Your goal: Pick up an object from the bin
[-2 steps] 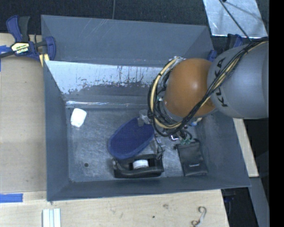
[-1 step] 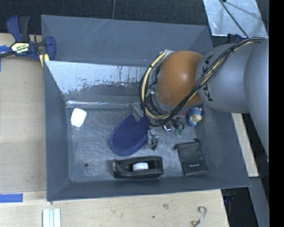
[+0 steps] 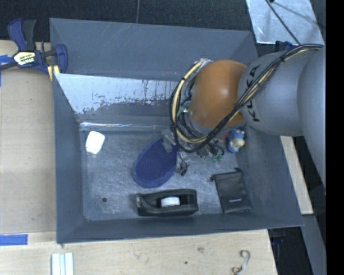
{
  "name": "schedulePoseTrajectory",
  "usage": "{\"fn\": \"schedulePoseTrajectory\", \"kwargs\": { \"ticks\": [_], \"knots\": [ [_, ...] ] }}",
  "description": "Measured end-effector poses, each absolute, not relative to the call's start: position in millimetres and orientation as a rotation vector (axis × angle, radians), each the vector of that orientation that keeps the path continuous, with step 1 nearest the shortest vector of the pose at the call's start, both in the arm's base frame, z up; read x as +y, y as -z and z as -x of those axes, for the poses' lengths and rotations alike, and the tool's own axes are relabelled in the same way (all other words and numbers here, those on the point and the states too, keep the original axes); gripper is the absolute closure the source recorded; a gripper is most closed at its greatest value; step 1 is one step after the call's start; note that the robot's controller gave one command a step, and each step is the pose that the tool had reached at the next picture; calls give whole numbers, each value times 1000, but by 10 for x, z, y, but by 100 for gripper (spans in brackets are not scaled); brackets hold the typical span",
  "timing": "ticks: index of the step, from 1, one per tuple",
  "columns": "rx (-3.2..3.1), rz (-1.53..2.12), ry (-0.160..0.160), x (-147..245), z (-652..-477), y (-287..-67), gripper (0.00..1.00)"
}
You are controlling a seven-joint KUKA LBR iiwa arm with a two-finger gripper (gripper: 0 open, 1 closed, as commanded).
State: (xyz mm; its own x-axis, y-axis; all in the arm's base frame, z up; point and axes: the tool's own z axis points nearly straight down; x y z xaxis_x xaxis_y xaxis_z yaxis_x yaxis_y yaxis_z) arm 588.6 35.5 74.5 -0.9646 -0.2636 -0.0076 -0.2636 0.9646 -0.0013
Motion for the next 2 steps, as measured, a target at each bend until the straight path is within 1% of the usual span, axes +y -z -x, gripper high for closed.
{"fn": "schedulePoseTrajectory", "kwargs": {
  "ticks": [1, 2],
  "knots": [
    [3099, 429, 2, 356, -5926, -1858, 100],
    [3100, 417, 2, 381, -5741, -3377, 100]
  ]
}}
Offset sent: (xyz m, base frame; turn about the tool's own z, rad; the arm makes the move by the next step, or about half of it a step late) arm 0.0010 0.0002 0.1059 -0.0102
